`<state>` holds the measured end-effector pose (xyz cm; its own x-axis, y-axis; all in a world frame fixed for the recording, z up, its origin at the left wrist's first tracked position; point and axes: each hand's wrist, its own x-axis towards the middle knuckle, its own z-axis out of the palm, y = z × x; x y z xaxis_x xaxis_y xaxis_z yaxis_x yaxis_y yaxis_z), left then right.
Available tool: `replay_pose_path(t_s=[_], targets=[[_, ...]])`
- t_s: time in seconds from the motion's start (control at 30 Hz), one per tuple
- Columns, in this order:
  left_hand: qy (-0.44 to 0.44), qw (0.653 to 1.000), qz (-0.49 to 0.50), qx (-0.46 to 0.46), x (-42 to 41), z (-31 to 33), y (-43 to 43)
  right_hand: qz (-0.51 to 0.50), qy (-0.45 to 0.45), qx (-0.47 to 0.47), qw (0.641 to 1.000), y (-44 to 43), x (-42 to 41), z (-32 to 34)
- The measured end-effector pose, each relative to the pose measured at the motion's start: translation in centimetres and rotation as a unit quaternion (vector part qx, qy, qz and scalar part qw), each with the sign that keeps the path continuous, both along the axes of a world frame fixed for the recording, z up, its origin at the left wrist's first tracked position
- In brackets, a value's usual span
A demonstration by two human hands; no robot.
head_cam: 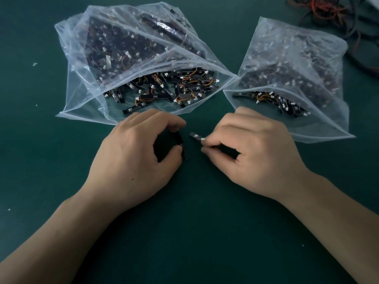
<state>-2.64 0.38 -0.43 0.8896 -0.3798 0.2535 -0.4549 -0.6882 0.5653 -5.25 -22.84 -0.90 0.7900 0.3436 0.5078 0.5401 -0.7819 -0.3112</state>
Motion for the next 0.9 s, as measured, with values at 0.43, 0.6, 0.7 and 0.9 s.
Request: replay_pose_path(t_s=[0.43,0.6,0.7,0.9], targets=[[0.012,1.000,-0.002,0.016,-0.20,0.46,0.07,-0.104,0.032,0.034,0.994,-0.31,0.15,0.84],[0.013,0.999,-0.003,0.030,-0.31,0.52,-0.01,-0.197,0.101,-0.036,0.975,-0.26,0.19,0.60],[0.014,0.999,-0.006,0.032,-0.30,0.58,-0.01,-0.168,0.110,-0.007,0.980,-0.28,0.28,0.54],[0.011,1.000,-0.008,0.028,-0.22,0.45,0.01,-0.087,0.160,0.036,0.983,-0.72,0.47,0.58]])
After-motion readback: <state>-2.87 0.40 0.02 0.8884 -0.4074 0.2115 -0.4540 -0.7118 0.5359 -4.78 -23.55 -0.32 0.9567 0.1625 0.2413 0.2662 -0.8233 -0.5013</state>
